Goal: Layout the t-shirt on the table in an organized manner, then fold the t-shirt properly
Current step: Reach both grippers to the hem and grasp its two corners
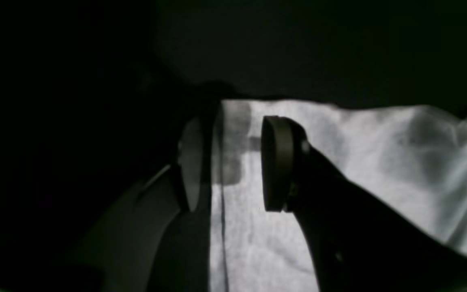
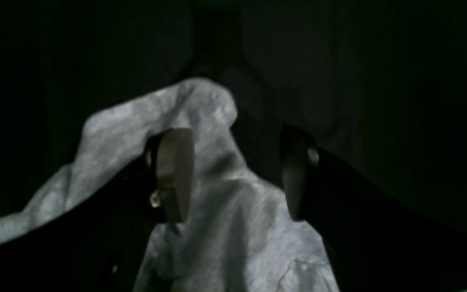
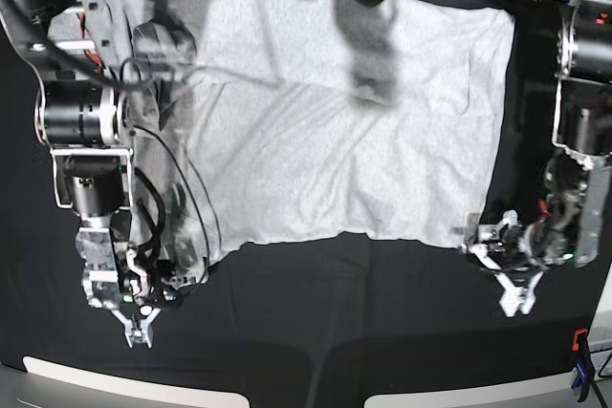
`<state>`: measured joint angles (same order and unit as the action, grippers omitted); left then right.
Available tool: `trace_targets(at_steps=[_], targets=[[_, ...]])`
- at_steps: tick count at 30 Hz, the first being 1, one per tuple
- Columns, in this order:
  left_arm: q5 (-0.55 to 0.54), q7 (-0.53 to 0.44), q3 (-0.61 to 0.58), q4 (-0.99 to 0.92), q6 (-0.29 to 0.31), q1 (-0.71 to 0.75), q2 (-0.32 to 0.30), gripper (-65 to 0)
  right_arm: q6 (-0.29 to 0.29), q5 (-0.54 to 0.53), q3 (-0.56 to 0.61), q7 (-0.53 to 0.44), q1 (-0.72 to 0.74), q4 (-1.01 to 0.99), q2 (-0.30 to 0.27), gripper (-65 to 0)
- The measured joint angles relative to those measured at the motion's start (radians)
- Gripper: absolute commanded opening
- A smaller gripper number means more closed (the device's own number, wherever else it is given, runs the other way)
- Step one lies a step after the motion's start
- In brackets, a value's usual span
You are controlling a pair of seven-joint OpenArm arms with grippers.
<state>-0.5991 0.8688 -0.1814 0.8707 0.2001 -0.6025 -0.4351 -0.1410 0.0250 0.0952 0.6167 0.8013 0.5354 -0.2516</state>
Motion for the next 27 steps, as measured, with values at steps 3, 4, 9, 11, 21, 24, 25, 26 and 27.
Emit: trace_targets(at_steps=[3,4,9,11,21,24,25,26,27], targets=[[-0.086,0.01,0.09,-0.043,0.097,0.005,0.0,-42.6,0.0,0.0,0.0,-0.03,-0.015,-0.002,0.0,-32.1],[-0.108,0.008,0.107,-0.057,0.119,0.007,0.0,-42.6,0.0,0.0,0.0,-0.041,-0.018,-0.002,0.0,-32.1],[-0.113,-0.048,0.133,-0.096,0.148,0.01,0.003,-42.5,0.0,0.0,0.0,-0.108,-0.033,-0.003,0.0,-32.3],[-0.068,-0.089,0.135,-0.096,0.148,0.009,0.005,-42.5,0.0,0.001,0.0,-0.113,-0.05,-0.003,0.0,-32.4],[0.035,-0.182,0.135,-0.096,0.148,0.031,0.022,-42.5,0.063,0.069,0.0,-0.174,-0.128,-0.003,0.002,-65.0],[0.036,-0.181,0.135,-0.097,0.148,0.06,0.023,-42.5,0.063,0.085,0.0,-0.178,-0.13,-0.003,0.002,-65.0],[0.039,-0.182,0.135,-0.098,0.148,0.065,0.023,-42.5,0.063,0.085,0.0,-0.178,-0.129,-0.003,0.002,-65.0],[0.039,-0.185,0.135,-0.101,0.148,0.065,0.023,-42.5,0.063,0.085,0.0,-0.177,-0.128,-0.003,0.002,-65.0],[0.038,-0.201,0.135,-0.106,0.148,0.063,0.023,-42.5,0.063,0.088,0.0,-0.178,-0.128,-0.003,0.003,-65.0]])
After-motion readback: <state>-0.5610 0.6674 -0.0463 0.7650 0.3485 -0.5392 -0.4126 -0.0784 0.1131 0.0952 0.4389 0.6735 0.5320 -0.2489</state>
